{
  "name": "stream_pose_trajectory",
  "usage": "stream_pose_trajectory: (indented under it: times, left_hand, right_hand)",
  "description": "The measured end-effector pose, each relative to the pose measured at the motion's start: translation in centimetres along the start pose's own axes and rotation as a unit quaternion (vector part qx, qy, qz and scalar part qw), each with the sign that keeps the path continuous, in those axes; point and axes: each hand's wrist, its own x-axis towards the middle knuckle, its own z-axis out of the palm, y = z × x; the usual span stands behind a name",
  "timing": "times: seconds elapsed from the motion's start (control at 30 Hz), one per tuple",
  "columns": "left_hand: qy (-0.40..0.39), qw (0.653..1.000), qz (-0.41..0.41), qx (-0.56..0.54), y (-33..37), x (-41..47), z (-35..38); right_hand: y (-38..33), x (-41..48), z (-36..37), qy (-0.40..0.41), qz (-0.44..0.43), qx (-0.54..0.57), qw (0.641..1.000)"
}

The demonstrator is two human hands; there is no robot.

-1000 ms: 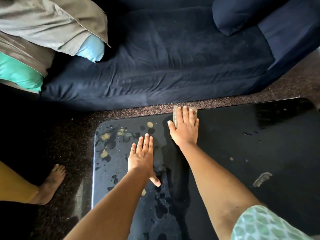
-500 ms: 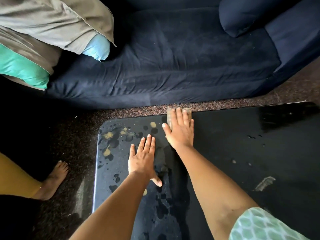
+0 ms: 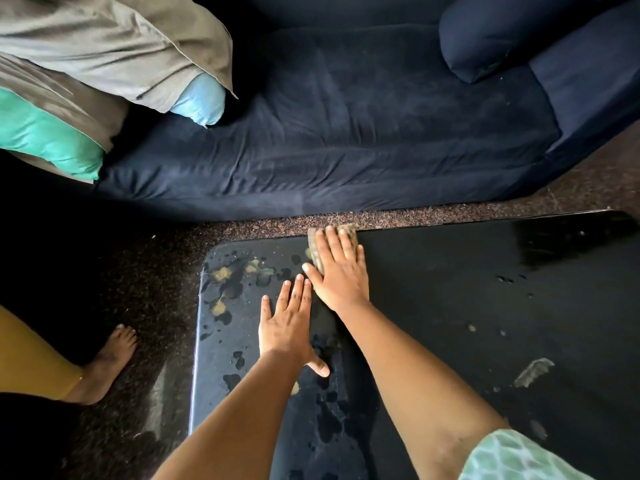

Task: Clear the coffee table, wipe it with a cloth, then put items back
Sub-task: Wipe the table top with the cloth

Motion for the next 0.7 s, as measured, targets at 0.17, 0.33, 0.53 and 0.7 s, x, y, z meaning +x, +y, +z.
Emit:
stream_pose_trajectory:
  times: [0.17, 0.33, 0.53, 0.7]
  left_hand:
    - [0.011, 1.000, -0.003, -0.014, -0.2, -0.6, 0.2]
    - [0.034, 0.998, -0.010, -0.047, -1.2, -1.7, 1.3]
    - [0.034, 0.998, 0.003, -0.048, -3.8, -2.1, 0.9]
    - [-0.006, 1.000, 0.006, -0.023, -4.5, -2.0, 0.7]
  right_hand:
    - [4.0, -1.0, -0.3, 0.011, -0.139, -0.063, 0.988]
    - [-0.2, 0.9, 0.0, 0.014, 0.105, 0.012, 0.994]
    - [0.0, -1.7, 0.3, -0.010, -0.126, -0.041, 0.991]
    - [1.3, -2.1, 0.1, 0.012, 0.076, -0.021, 0.997]
